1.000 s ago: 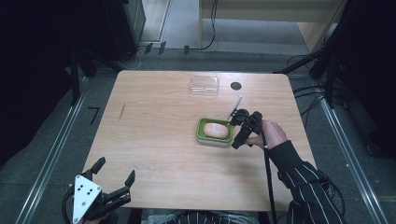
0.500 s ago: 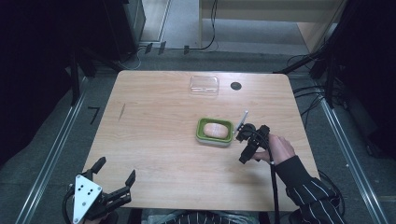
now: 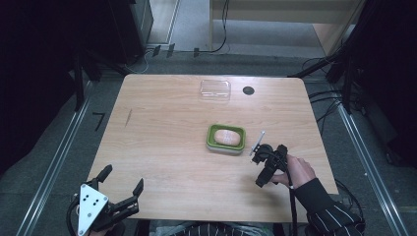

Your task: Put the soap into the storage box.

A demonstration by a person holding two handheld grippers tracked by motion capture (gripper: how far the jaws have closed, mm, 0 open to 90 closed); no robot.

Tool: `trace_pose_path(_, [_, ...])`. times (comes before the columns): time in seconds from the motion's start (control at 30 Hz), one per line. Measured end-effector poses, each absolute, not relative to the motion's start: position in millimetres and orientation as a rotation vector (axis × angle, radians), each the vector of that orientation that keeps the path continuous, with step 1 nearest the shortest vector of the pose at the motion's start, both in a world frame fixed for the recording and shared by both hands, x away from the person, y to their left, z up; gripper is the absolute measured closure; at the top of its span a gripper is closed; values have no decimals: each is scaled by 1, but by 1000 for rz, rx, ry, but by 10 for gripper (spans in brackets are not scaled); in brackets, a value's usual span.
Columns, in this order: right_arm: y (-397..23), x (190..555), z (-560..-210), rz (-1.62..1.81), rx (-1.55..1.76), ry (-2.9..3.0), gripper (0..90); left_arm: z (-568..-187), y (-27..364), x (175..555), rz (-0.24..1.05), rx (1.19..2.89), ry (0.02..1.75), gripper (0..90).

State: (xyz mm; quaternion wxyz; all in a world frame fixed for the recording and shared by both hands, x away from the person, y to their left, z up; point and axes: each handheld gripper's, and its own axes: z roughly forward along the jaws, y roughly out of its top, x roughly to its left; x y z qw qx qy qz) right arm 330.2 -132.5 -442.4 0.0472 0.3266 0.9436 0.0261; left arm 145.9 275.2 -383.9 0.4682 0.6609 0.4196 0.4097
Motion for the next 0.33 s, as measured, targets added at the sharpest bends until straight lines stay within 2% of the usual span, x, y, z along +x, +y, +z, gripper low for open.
trace_pose_path(0.33, [-133, 323, -452, 51, 968, 2878, 7, -384, 273, 147, 1007, 1628, 1025, 96])
